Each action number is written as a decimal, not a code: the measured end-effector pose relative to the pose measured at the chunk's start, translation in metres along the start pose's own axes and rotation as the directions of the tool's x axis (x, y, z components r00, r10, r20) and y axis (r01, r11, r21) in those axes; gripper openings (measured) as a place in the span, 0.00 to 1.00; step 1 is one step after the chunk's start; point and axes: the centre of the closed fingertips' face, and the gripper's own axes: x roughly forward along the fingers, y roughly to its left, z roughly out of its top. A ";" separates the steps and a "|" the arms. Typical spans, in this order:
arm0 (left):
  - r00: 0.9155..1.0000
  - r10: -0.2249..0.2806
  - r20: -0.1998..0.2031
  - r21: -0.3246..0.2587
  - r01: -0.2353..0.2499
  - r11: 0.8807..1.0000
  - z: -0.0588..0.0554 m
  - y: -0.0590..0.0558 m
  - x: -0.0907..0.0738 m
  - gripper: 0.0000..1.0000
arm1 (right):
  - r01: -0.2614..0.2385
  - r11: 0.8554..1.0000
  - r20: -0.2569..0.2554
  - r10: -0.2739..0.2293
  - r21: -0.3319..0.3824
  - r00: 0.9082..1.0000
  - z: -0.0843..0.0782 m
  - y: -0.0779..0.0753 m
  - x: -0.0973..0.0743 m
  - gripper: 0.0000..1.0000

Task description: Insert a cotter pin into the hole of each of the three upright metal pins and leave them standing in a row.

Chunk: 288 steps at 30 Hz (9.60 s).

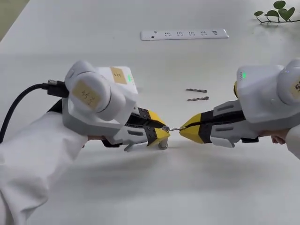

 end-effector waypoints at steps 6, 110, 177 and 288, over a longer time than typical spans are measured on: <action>1.000 -0.004 -0.003 0.008 0.004 1.000 0.000 0.000 0.002 0.06 | -0.020 1.000 -0.015 0.019 -0.018 1.000 0.001 0.002 0.007 0.00; 0.999 0.040 -0.036 0.018 -0.040 0.999 -0.023 0.048 -0.035 0.06 | 0.087 0.977 0.049 -0.098 0.196 0.994 -0.006 0.010 -0.014 0.94; 0.997 0.001 -0.077 -0.039 -0.004 0.999 -0.029 0.052 -0.029 0.06 | 0.075 0.974 0.061 -0.090 0.213 0.994 -0.014 0.012 -0.024 0.90; 0.897 0.441 0.015 -0.270 -0.421 0.866 -0.061 0.178 -0.056 0.09 | 0.221 0.915 -0.024 -0.227 0.336 0.974 -0.050 0.013 -0.073 0.81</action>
